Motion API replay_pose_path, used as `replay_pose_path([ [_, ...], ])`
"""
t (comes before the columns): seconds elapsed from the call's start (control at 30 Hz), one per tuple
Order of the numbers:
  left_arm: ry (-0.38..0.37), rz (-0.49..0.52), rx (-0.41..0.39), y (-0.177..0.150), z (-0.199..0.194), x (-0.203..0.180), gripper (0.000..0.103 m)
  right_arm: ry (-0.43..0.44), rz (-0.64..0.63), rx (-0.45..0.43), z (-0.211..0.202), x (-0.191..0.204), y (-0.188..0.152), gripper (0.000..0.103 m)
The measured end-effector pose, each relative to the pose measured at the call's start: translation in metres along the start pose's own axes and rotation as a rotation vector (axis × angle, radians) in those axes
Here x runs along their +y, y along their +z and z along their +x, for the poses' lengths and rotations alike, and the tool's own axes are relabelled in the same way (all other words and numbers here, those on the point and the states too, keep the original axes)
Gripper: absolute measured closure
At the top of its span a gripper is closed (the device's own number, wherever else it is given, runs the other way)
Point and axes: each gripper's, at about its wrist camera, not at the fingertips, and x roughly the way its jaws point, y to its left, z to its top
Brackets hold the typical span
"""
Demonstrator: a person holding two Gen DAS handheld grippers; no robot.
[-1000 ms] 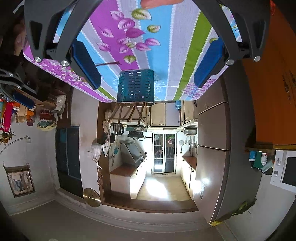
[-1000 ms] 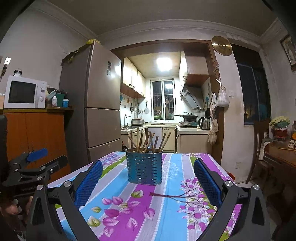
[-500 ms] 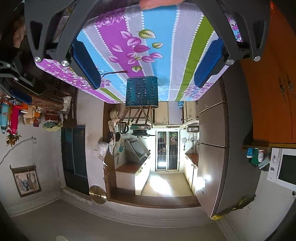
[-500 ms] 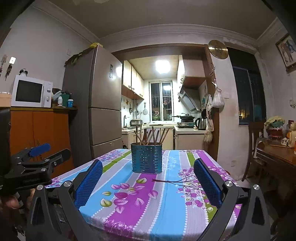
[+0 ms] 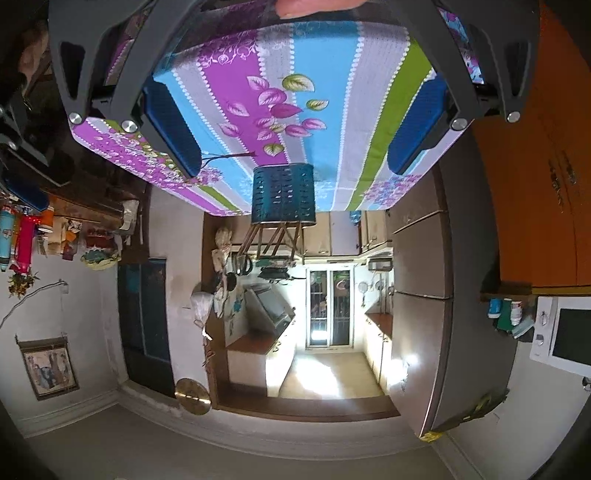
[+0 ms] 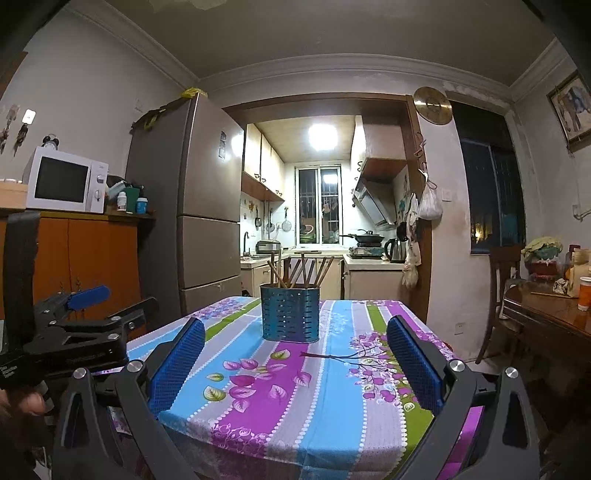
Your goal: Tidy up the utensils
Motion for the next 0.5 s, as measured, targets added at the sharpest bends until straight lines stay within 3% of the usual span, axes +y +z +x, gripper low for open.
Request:
replay_pose_path([
  [0.5, 0.055, 0.003, -0.014, -0.0052, -0.003, 0.0048, 0.006, 0.006, -0.008, 0.029, 0.0014, 0.001, -0.0068, 0.005],
])
